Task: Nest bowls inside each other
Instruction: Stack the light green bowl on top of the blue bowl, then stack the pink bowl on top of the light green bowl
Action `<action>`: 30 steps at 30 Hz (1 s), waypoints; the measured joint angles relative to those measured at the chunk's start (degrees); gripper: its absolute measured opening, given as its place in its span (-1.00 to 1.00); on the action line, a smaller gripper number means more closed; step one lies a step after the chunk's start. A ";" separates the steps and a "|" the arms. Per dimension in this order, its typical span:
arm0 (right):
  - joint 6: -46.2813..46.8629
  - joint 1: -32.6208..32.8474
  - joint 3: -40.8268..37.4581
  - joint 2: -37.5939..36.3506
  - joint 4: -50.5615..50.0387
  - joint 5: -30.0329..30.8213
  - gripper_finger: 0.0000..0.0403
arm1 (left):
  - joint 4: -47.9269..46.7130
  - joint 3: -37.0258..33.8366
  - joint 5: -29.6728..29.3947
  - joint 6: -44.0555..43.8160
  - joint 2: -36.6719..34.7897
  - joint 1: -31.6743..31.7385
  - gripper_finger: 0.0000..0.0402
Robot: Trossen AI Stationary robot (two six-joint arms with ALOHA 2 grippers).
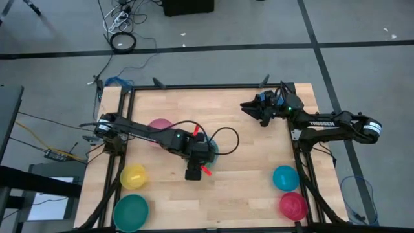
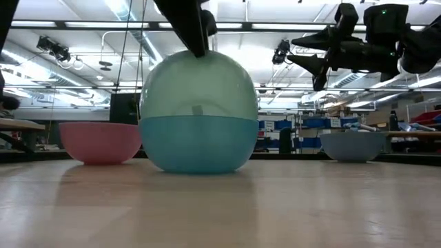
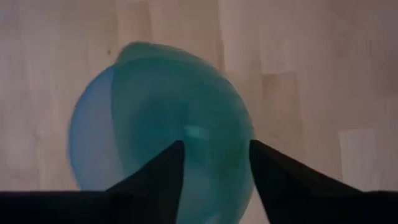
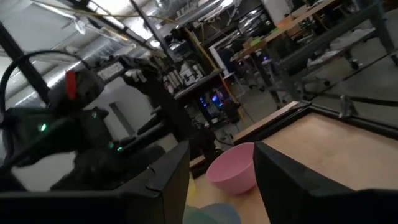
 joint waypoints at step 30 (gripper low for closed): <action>0.07 -0.09 0.00 0.02 -0.24 2.11 -0.03 | 5.42 0.08 2.29 -6.04 8.60 -1.27 -0.10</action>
